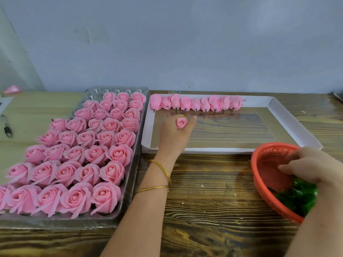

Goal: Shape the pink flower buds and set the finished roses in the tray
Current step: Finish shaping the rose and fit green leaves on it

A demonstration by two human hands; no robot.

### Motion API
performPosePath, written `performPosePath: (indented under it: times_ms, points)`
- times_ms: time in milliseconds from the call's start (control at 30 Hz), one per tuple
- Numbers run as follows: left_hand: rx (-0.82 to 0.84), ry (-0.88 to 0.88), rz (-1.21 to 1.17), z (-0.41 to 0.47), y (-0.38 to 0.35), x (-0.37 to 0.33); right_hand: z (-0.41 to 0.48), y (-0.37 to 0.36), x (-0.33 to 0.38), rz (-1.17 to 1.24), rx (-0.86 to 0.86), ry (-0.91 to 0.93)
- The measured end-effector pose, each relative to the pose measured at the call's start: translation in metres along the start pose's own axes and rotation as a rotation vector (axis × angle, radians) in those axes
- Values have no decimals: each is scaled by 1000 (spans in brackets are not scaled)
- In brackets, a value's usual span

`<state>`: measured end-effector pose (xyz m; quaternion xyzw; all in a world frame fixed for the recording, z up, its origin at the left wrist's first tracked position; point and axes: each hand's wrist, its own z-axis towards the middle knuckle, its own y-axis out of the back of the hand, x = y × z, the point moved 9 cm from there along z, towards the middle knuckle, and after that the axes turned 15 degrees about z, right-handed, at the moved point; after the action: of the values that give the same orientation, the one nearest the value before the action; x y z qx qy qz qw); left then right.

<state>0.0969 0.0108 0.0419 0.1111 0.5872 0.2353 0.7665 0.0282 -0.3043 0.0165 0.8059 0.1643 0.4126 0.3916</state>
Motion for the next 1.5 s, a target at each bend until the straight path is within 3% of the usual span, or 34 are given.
performPosePath:
  times_ms: [400,767,1100,1500]
  points:
    - [44,23,26,1,-5,4,-7,-6,3,45,68,-1]
    - [24,19,30,0,-2,2,-4,7,4,197,-74,37]
    - [26,44,14,-1,-2,2,-17,33,10,495,-362,193]
    - [45,53,21,-1,-3,3,-58,45,62,729,-534,609]
